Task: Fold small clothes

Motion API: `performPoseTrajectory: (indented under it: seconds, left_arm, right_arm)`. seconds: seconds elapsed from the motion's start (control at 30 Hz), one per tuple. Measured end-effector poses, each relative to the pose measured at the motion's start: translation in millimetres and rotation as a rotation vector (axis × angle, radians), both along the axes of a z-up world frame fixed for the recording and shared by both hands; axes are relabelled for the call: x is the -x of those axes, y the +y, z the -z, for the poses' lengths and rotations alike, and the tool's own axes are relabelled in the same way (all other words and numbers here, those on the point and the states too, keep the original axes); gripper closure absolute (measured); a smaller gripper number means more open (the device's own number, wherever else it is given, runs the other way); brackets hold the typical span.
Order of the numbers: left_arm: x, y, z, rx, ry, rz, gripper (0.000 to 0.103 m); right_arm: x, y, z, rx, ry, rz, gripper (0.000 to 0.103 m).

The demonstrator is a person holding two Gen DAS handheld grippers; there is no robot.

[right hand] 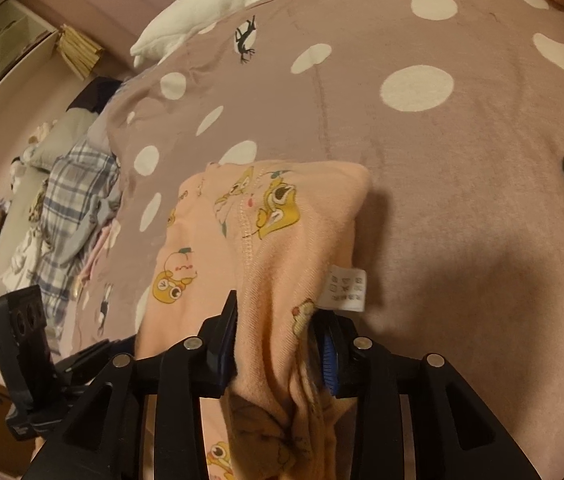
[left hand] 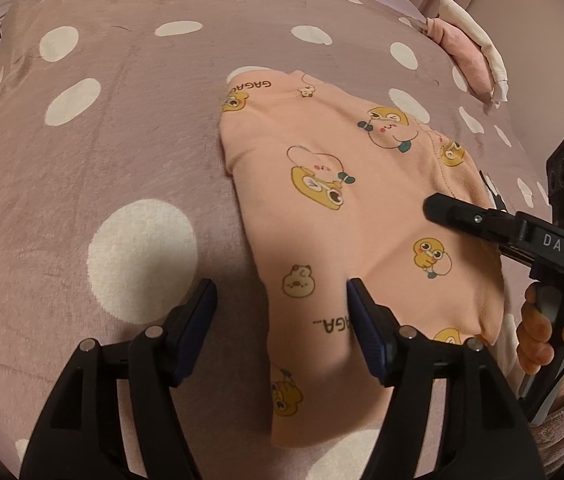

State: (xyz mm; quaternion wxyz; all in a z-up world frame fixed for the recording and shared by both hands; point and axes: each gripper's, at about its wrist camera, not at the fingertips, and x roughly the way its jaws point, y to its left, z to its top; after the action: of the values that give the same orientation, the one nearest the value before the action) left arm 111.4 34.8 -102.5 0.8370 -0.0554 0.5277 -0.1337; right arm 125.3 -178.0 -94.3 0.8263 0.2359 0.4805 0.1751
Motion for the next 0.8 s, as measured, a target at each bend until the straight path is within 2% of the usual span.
performPoseTrajectory:
  seconds: [0.8]
  left_arm:
    - [10.5,7.2,0.1,-0.010,0.005,-0.029,0.032]
  right_arm:
    - [6.9,0.4,-3.7,0.044,-0.002,0.011,0.069]
